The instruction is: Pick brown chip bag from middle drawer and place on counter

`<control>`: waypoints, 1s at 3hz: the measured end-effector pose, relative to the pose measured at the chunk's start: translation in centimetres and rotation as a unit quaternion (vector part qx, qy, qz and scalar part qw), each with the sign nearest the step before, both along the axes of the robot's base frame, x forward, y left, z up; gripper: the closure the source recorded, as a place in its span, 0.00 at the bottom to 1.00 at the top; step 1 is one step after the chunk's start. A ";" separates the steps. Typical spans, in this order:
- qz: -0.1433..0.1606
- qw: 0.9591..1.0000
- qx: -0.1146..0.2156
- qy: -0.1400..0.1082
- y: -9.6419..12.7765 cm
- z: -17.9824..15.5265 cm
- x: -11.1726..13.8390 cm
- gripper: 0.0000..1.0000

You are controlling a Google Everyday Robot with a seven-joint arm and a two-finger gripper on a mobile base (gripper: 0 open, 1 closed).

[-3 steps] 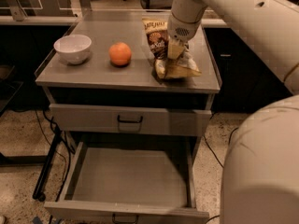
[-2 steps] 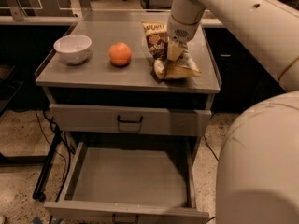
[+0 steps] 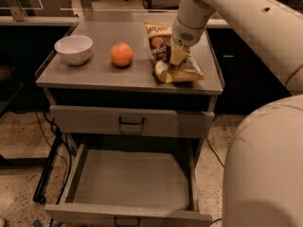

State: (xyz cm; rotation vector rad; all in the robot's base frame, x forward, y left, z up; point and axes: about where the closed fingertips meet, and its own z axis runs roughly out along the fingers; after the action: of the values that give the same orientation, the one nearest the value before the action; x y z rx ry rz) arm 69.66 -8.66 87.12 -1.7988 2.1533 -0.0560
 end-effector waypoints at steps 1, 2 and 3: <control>0.000 1.000 0.000 0.000 0.0 0.0 0.0 0.52; 0.000 1.000 0.000 0.000 0.0 0.0 0.0 0.29; 0.000 1.000 0.000 0.000 0.0 0.0 0.0 0.06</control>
Offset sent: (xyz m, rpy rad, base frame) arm 0.0000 0.0000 0.0000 0.0000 0.0000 0.0000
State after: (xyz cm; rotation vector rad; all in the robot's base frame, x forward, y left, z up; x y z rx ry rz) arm 69.66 -8.66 87.12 -1.7989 2.1533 -0.0560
